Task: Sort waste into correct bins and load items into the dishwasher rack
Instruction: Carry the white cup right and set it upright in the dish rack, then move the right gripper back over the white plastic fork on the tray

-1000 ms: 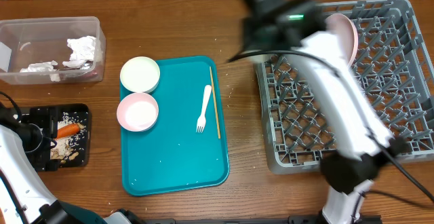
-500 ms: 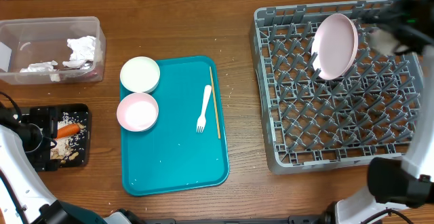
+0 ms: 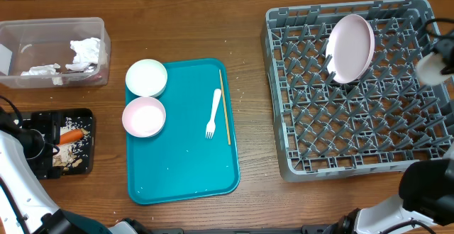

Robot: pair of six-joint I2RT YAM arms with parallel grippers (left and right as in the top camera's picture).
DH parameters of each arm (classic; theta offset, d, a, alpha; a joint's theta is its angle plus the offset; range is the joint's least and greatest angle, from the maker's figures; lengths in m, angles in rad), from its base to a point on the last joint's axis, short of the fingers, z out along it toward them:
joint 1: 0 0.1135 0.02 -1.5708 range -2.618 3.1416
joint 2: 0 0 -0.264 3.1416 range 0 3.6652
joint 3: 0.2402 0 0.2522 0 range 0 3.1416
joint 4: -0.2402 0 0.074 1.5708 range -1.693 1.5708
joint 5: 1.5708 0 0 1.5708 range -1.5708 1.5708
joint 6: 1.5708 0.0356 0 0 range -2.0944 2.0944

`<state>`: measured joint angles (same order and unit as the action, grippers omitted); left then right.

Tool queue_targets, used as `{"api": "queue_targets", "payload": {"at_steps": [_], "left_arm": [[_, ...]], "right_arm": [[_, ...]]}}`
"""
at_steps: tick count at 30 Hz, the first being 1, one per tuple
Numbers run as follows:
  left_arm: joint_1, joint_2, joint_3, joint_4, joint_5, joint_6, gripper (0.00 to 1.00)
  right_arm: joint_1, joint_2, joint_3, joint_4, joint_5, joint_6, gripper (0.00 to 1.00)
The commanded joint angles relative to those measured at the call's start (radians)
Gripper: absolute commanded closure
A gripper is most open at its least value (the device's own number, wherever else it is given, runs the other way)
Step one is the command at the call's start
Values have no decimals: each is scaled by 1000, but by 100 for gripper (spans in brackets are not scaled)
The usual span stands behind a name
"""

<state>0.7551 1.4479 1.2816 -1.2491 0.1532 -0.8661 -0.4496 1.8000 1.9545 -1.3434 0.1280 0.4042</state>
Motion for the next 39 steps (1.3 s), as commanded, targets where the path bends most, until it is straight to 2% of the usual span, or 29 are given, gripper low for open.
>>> {"api": "queue_targets", "payload": {"at_steps": [1, 5, 10, 14, 20, 29, 34, 39], "left_arm": [[4, 3, -5, -3, -11, -17, 0], [4, 3, -5, -2, -11, -17, 0], [4, 3, -5, -3, -11, -17, 0], [4, 3, -5, -2, -11, -17, 0], [4, 3, -5, -2, -11, -17, 0], [4, 3, -5, -2, -11, -17, 0], [4, 3, -5, -3, -11, -17, 0], [4, 3, -5, -3, -11, -17, 0]], "right_arm": [[5, 3, -119, 56, -61, -11, 53], [5, 3, -234, 133, -63, -11, 48], [5, 3, -274, 156, -64, -7, 46], [5, 3, -273, 148, -73, -8, 23], [5, 2, -270, 121, -116, -11, 12], [8, -92, -144, -14, -155, -13, 11], [53, -220, -76, -50, -357, -76, 12], [202, -322, -76, -50, -505, -98, 12]]}}
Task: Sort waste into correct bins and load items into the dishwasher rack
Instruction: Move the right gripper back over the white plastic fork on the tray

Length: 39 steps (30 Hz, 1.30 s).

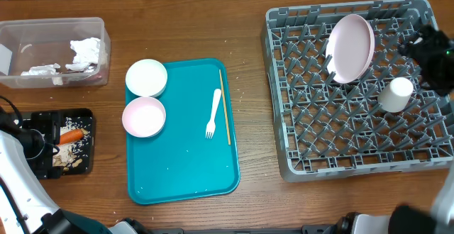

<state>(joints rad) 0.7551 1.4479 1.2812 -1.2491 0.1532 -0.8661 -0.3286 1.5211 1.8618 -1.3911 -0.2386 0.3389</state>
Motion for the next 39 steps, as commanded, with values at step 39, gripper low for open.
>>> {"api": "queue_targets", "payload": {"at_steps": [39], "left_arm": [[4, 3, -4, -2, -11, -17, 0]], "right_arm": [[1065, 590, -32, 418, 212, 212, 5]]}}
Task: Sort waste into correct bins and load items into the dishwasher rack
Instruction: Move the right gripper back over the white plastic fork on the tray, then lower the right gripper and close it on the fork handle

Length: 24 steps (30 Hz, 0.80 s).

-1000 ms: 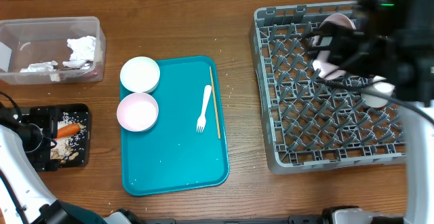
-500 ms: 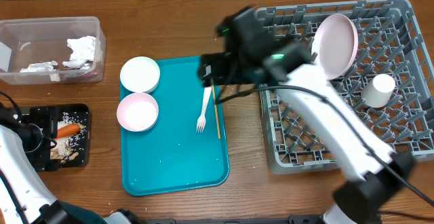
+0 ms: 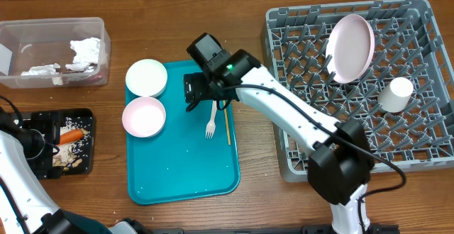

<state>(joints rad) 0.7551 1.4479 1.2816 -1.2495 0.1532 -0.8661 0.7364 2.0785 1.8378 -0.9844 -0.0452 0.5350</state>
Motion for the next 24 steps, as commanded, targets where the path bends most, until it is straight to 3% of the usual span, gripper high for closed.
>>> {"api": "queue_targets", "payload": {"at_steps": [1, 6, 11, 17, 24], "left_arm": [[4, 3, -5, -2, -11, -17, 0], [4, 3, -5, -2, -11, -17, 0], [4, 3, -5, -2, -11, -17, 0], [4, 3, -5, -2, -11, -17, 0], [4, 3, -5, -2, -11, -17, 0]], "right_arm": [[1, 43, -8, 18, 18, 16, 5], [6, 79, -21, 57, 16, 39, 8], [9, 93, -55, 72, 61, 179, 23], [9, 93, -99, 77, 126, 274, 24], [10, 93, -183, 163, 118, 281, 25]]}}
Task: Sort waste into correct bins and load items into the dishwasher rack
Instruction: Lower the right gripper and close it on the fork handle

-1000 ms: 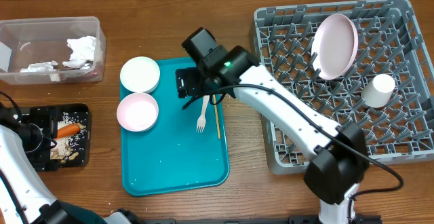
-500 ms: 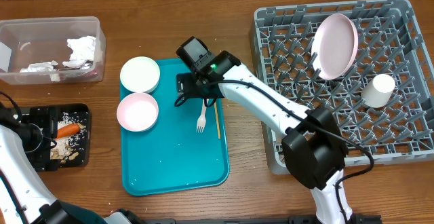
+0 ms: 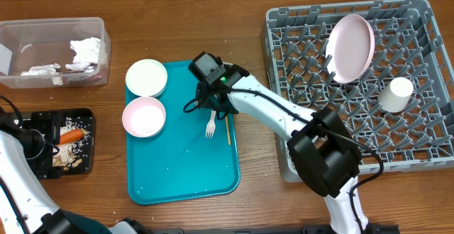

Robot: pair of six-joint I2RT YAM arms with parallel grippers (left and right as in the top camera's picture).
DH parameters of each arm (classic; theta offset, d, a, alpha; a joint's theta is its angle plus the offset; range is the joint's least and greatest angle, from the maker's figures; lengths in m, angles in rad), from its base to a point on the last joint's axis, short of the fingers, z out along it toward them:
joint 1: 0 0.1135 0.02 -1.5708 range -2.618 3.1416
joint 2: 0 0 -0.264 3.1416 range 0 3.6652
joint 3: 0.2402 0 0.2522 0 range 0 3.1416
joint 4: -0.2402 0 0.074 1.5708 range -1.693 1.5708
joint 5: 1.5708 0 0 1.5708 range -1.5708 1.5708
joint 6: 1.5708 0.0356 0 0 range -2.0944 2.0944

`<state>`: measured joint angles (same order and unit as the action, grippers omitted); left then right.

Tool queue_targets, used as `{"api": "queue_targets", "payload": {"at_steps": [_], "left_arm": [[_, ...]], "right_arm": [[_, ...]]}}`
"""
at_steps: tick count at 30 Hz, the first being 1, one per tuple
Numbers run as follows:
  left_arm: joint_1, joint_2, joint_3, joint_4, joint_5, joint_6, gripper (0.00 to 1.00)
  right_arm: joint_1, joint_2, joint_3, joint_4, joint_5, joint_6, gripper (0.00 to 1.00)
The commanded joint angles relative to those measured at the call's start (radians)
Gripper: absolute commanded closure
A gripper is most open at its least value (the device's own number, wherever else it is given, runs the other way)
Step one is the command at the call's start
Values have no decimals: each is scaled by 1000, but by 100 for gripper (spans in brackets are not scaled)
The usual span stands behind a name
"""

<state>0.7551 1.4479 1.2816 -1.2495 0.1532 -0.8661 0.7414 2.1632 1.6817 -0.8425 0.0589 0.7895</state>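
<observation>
A white plastic fork (image 3: 210, 128) lies on the teal tray (image 3: 177, 177), next to a thin wooden chopstick (image 3: 228, 129). My right gripper (image 3: 213, 108) is low over the fork's handle and covers it; its fingers are hidden under the wrist. A white bowl (image 3: 146, 77) and a pink bowl (image 3: 143, 116) sit on the tray's left side. In the grey dishwasher rack (image 3: 298, 159) stand a pink plate (image 3: 350, 47) and a white cup (image 3: 395, 94). My left gripper (image 3: 32, 140) rests at the black food-waste bin (image 3: 67, 145), its jaws unclear.
A clear plastic bin (image 3: 53, 52) with crumpled paper stands at the back left. The black bin holds a carrot piece and scraps. My right arm stretches from the front of the table, past the rack's left edge, across to the tray.
My right gripper has dropped from above the fork onto its handle, and the wrist has turned. The fork, chopstick, bowls and left arm have not moved.
My right gripper held the white cup at the rack's right edge. Then the cup stood in the rack with the gripper beside it. Then the arm reached over the tray above the fork, and now the gripper sits down on the fork's handle.
</observation>
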Motion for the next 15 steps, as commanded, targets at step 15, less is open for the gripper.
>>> {"api": "queue_targets", "payload": {"at_steps": [15], "left_arm": [[4, 3, -5, -2, -11, -17, 0]], "right_arm": [[60, 40, -38, 60, 19, 51, 26]]}}
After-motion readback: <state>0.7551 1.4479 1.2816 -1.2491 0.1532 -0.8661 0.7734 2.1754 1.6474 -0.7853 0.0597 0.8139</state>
